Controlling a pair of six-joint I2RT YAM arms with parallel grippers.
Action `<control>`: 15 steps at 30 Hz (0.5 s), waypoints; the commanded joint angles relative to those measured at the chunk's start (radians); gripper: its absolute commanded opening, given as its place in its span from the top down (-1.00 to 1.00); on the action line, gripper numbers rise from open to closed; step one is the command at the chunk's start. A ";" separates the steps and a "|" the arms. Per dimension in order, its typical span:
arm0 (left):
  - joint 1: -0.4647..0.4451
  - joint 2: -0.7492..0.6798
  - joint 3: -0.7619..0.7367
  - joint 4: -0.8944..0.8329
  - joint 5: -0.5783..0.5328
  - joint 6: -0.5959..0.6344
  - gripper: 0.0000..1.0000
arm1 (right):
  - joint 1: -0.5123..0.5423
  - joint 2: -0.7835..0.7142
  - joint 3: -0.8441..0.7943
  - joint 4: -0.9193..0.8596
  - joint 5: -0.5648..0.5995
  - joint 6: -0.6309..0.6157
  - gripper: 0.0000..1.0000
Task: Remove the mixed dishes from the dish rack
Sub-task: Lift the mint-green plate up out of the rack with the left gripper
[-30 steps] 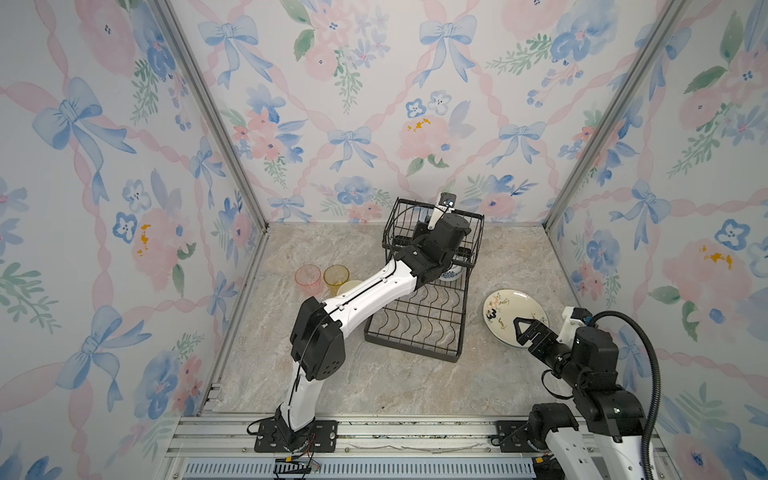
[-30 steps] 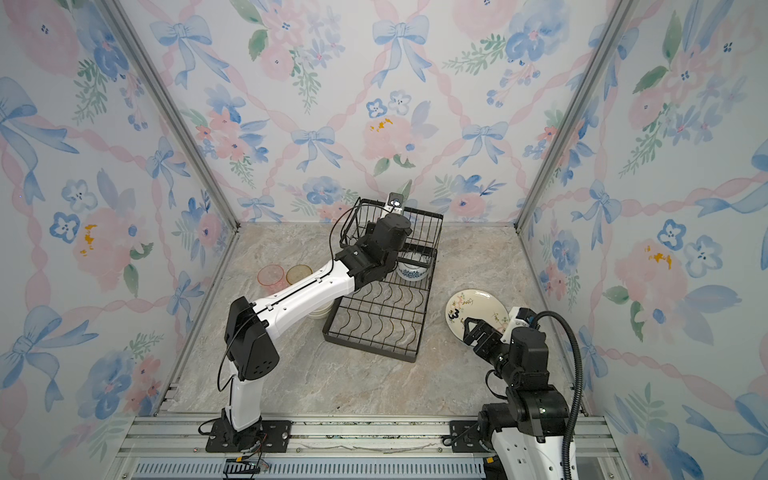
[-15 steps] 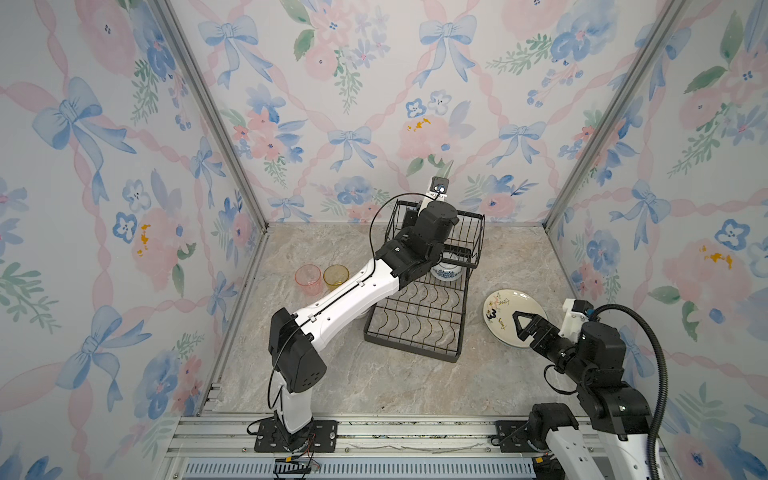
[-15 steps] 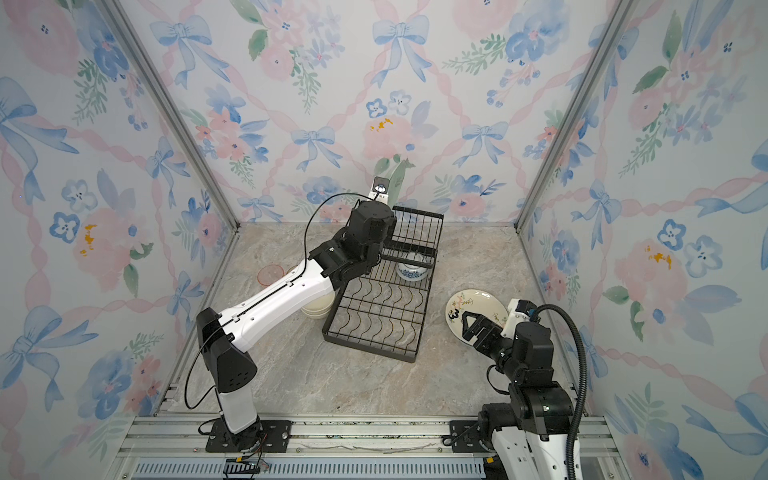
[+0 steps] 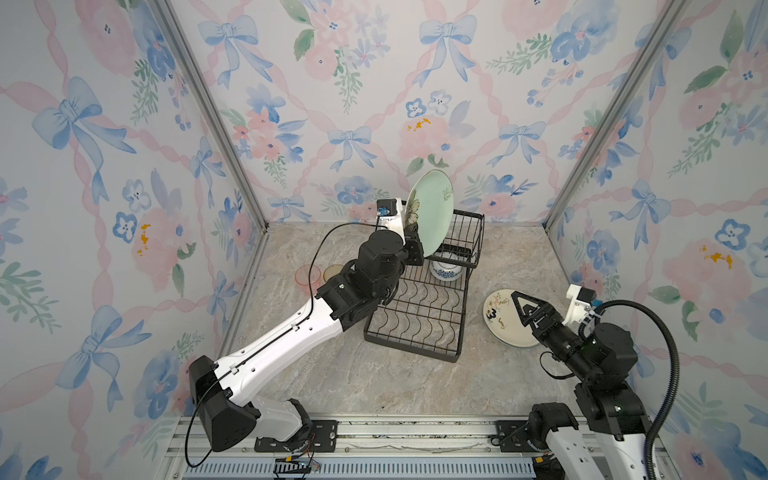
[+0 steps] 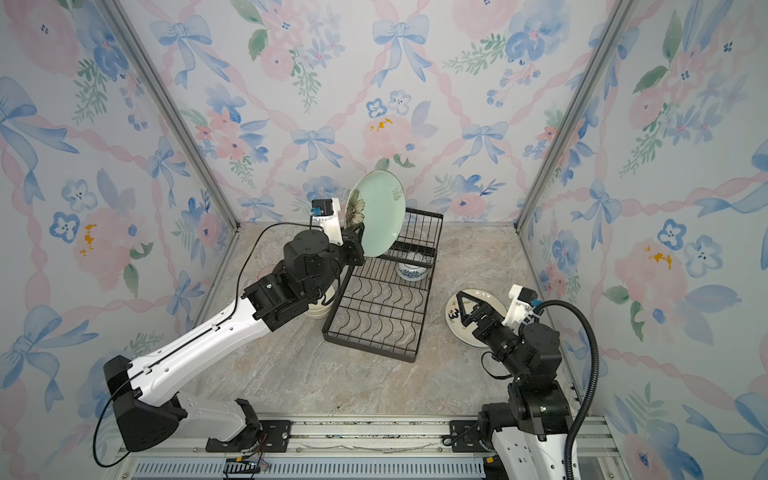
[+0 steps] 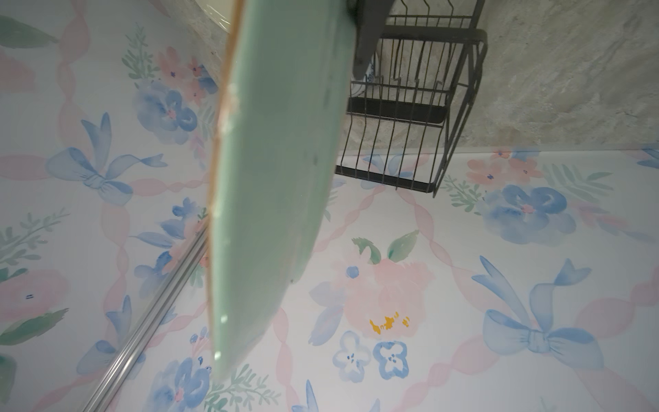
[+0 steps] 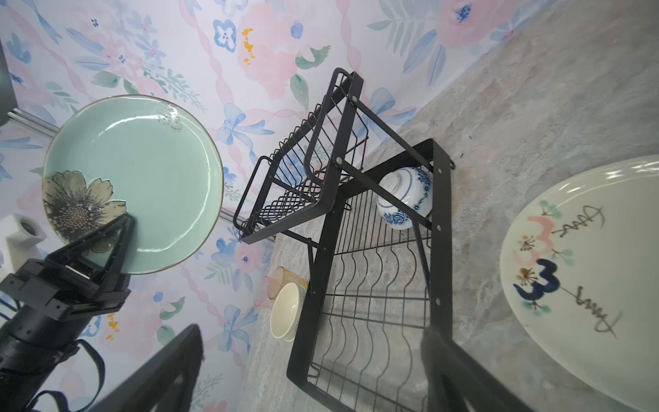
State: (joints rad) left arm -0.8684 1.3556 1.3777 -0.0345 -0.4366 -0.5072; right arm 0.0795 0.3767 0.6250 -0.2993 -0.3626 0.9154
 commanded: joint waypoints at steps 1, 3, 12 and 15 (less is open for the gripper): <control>0.009 -0.032 -0.047 0.243 0.202 -0.196 1.00 | 0.036 -0.027 -0.023 0.142 0.009 0.080 -0.94; 0.011 -0.030 -0.076 0.292 0.264 -0.249 1.00 | 0.047 -0.036 -0.028 0.160 0.017 0.076 -0.94; 0.010 0.010 -0.154 0.508 0.482 -0.447 1.00 | 0.077 -0.014 -0.041 0.275 0.007 0.115 -0.94; 0.009 0.024 -0.178 0.562 0.522 -0.492 1.00 | 0.090 0.019 -0.032 0.275 0.008 0.105 -0.94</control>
State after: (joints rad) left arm -0.8631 1.3914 1.1950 0.2737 -0.0021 -0.9092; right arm 0.1539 0.3717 0.5903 -0.0692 -0.3557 1.0142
